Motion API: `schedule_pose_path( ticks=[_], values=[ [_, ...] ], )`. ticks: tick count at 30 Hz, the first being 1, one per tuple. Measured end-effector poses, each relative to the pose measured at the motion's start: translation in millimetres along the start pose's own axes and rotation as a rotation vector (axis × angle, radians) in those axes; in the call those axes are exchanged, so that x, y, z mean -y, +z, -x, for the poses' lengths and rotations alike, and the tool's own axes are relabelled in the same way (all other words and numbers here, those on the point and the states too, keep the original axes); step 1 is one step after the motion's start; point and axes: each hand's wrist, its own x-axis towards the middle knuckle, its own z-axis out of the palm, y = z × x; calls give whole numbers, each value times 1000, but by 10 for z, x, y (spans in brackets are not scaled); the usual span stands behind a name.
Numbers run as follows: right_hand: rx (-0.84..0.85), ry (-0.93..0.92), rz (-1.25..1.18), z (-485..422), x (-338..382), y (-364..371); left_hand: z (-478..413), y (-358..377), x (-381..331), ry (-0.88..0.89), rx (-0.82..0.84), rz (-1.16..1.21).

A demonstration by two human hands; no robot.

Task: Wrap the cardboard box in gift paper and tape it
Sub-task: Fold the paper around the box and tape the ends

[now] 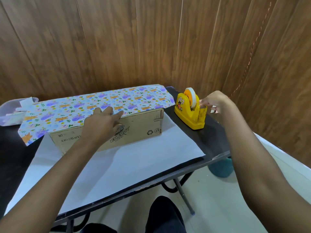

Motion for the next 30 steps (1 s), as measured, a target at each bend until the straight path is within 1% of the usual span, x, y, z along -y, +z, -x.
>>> schedule_pose_path(
  ticks=[4,7,9,12,17,20,22,28,30],
  values=[
    [-47,-20,-80,27,-29,-48,3,13,5,17,-23,-11],
    [-36,30,-94,55,-131,-10,-2,22,-2,9,-33,-23],
    [-9,82,-154,99,-197,65,-1,21,-6,7,-41,-23],
    [-12,130,-319,133,-279,149,4,21,0,20,-53,-24],
    [-18,141,-597,137,-421,254,3,56,32,66,-73,-28],
    [-1,197,-845,141,-467,315,6,68,33,73,-82,-26],
    [7,236,-968,141,-476,341,8,77,36,75,-86,-31],
    [9,253,-1132,183,-479,398,7,93,50,105,-98,-53],
    [-17,296,-1170,205,-516,432,9,93,53,108,-102,-59]
  ],
)
